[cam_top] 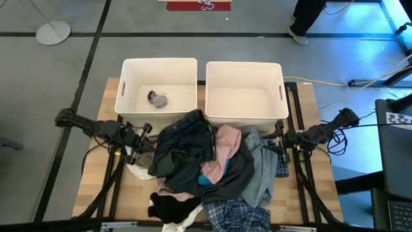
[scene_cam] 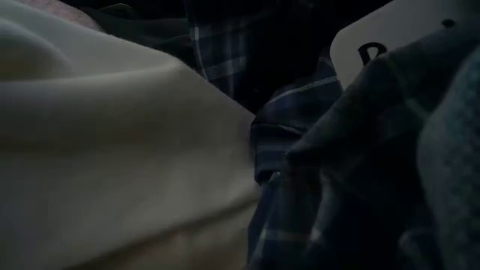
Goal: Sort clothes
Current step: Put the dark blue pants into the left white bin
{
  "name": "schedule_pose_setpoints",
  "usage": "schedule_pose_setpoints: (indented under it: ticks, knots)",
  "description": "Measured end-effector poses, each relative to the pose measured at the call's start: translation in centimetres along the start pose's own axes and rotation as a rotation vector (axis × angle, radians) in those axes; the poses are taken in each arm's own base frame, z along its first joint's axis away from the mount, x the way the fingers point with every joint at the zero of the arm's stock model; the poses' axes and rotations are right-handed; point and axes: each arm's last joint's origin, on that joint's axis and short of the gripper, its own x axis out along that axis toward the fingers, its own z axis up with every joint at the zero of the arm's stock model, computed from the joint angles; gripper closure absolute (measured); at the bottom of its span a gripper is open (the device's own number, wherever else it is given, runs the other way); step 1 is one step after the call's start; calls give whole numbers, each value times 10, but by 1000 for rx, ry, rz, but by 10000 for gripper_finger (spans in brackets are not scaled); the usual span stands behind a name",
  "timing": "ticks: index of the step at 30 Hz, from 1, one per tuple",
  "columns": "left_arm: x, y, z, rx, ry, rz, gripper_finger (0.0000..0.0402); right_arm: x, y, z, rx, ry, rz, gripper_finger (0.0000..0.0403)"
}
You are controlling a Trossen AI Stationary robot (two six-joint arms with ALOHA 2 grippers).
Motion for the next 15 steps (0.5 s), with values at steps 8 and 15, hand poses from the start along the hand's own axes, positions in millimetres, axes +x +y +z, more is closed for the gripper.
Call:
schedule_pose_setpoints:
  ticks: [8,15]
  knots:
    - [-2,2,19,-49,-197,27,402,-1,0,16,70,-156,8,221]
    - [-7,4,37,-98,-389,36,402,-2,0,22,151,-214,43,221]
